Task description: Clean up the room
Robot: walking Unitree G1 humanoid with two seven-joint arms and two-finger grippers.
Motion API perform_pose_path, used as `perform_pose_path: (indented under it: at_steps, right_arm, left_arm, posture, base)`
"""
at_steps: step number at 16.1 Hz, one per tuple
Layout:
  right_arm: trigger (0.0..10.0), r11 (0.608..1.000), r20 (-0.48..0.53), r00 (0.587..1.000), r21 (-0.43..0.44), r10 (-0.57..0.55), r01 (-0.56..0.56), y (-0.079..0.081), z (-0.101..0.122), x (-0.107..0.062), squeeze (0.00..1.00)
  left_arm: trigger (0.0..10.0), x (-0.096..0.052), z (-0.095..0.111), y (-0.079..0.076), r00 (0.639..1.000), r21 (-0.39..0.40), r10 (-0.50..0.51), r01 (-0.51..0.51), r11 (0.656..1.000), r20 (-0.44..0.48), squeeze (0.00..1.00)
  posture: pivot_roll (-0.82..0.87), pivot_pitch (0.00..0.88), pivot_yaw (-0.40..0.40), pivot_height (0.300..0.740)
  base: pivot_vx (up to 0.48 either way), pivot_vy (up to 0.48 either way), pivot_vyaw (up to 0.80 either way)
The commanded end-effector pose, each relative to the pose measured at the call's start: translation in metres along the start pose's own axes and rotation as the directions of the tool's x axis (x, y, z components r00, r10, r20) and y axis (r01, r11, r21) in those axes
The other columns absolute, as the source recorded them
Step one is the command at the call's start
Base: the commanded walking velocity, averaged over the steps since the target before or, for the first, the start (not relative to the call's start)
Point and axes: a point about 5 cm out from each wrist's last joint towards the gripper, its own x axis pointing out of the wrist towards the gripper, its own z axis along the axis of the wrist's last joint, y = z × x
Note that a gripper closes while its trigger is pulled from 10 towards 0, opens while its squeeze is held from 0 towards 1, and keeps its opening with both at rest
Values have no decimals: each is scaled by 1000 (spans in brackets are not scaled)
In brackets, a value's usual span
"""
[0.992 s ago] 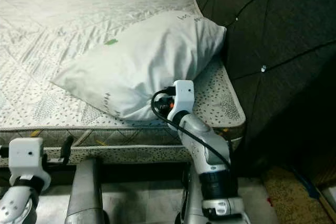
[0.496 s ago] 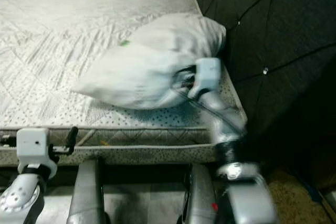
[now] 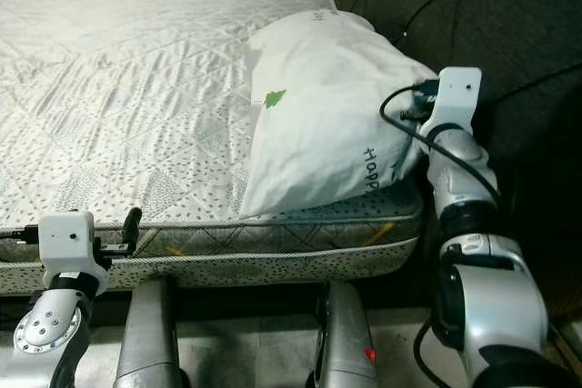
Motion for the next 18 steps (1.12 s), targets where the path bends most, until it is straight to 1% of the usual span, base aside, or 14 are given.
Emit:
perform_pose_path:
  at_steps: [1, 3, 4, 5, 7, 9, 10, 11, 13, 14, 15, 16, 17, 18]
  right_arm:
    - [0, 999, 57, 998, -4, -37, 38, -10, 4, -2, 0]
    - [0, 999, 10, 999, -10, -42, 43, -10, -26, -9, 0]
    - [0, 999, -1, 999, -13, -38, 38, -8, -33, -11, 0]
    - [0, 1000, -43, 999, -10, 2, -2, 6, -59, -22, 0]
    - [0, 1000, -49, 999, 4, -1, 1, 9, -66, -27, 0]
    - [0, 999, -39, 999, 36, -25, 27, 6, -74, -38, 0]
    - [0, 997, -53, 998, 66, 34, -30, 17, -88, -56, 0]
    - [0, 995, -70, 994, 67, 83, -79, 27, -97, -68, 0]
    - [0, 983, -94, 984, 117, 149, -138, 50, -110, -86, 0]
    - [0, 982, -82, 984, 117, 159, -149, 55, -108, -85, 0]
    - [0, 987, -61, 990, 105, 131, -124, 51, -101, -74, 0]
    - [0, 993, -34, 996, 84, 85, -82, 39, -89, -60, 0]
    - [0, 999, -3, 1000, 49, 10, -9, 16, -68, -44, 0]
    - [0, 997, 17, 997, 30, -71, 71, -7, -51, -33, 0]
  left_arm:
    - [10000, 0, -3, -1, 1000, 11, 4, -4, 1000, -7, 0]
    - [10000, 1, -3, -3, 1000, 13, 5, -5, 1000, -4, 0]
    - [10000, 1, -3, -3, 1000, 14, 2, -2, 1000, -4, 0]
    - [10000, 2, -3, -6, 1000, 20, -12, 12, 1000, -1, 0]
    - [10000, 3, -2, -6, 1000, 22, -12, 12, 1000, 2, 0]
    - [10000, 4, -1, -5, 1000, 26, -9, 9, 1000, 6, 0]
    - [10000, 4, -1, -4, 1000, 30, -6, 6, 1000, 4, 0]
    - [10000, 4, -1, -3, 1000, 32, -4, 4, 999, 3, 0]
    - [10000, 4, 0, -2, 1000, 35, -3, 3, 999, 5, 0]
    - [10000, 5, 0, -2, 1000, 37, -4, 4, 999, 5, 0]
    - [10000, 6, 0, -3, 1000, 40, -9, 9, 999, 6, 0]
    - [10000, 7, 2, -4, 1000, 42, -13, 13, 999, 10, 0]
    - [10000, 9, 3, -4, 1000, 43, -15, 15, 999, 12, 0]
    - [10000, 9, 3, -3, 1000, 44, -14, 13, 999, 13, 0]
  posture:
    - [35, 0, -52, 491]
    - [29, 0, -44, 491]
    - [26, 0, -40, 491]
    - [20, 0, -30, 491]
    - [23, 0, -30, 491]
    - [25, 0, -28, 491]
    - [30, 0, -27, 491]
    - [34, 1, -26, 491]
    - [29, 1, -15, 491]
    - [30, 1, -9, 491]
    - [30, 0, -6, 491]
    - [32, 0, -3, 491]
    - [32, 0, -2, 491]
    - [33, 0, -4, 491]
  base:
    - [0, 0, 0]
    - [0, 0, 0]
    - [0, 0, 0]
    - [0, 0, 0]
    - [0, 0, 0]
    - [0, 0, 0]
    - [0, 0, 0]
    - [0, 0, 0]
    - [0, 0, 0]
    - [0, 0, 0]
    - [0, 0, 0]
    - [0, 0, 0]
    - [0, 0, 0]
    - [0, 0, 0]
